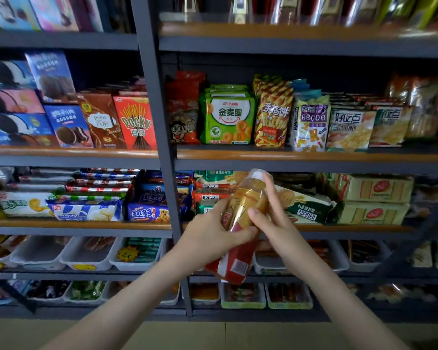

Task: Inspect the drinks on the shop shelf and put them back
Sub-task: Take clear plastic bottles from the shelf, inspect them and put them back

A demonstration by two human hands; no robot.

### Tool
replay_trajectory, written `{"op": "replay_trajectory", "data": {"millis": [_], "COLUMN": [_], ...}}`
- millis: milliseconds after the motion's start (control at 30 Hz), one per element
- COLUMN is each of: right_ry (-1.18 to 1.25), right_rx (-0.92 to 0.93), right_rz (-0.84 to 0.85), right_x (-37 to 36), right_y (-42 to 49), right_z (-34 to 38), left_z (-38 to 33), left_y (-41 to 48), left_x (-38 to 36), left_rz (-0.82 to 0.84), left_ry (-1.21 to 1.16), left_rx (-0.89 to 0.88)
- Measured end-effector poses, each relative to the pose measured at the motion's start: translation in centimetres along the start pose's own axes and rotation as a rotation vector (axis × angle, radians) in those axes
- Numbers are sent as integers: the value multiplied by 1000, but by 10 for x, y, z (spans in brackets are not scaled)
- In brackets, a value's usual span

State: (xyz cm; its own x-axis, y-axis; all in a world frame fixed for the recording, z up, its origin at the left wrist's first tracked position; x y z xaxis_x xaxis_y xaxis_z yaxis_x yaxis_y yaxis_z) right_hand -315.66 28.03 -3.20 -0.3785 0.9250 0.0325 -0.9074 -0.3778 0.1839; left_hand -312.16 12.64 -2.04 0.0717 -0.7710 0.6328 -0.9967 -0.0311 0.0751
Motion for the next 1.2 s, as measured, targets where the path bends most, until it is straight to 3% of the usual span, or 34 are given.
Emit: {"op": "replay_trajectory", "data": {"millis": [167,333,433,633,800,1000,1200], "right_ry": [-59,-234,-312,-509,-670,-742,-945], "right_rx": [151,504,731,1183,1182,1031,723], "right_rz": [12,-53,-229,-571,-646,-709,-742], "right_x": [23,42,43,29,11,-2,0], "right_y": [21,60,93,179,235,281,309], "right_z": [36,108,161,249,271,270,259], "left_z": [-29,-74,-96,-96,-92,-86,-84], "left_y": [24,57,75,114,162,214,236], "left_x": [6,50,94,192,250,282,284], "left_rz": [-100,-74,-299,-900,-1098,-1130,-1155], "left_ry": [40,-194,-134,345,542,601,650], "left_rx": [-89,-296,-455,-661,-753,-896,-948]}}
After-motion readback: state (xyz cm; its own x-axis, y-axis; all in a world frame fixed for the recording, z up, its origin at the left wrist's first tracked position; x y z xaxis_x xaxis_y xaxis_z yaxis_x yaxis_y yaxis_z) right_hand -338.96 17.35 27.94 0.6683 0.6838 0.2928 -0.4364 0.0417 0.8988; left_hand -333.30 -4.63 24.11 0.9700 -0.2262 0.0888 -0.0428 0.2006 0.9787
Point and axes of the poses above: each hand's wrist, its own y-axis towards the middle knuckle, its own x-axis out of the back of the hand, z = x × y, the point moved 1 cm from there along y, towards the middle knuckle, and after that the axes turned 4 degrees about -z, right-handed, at the moved point
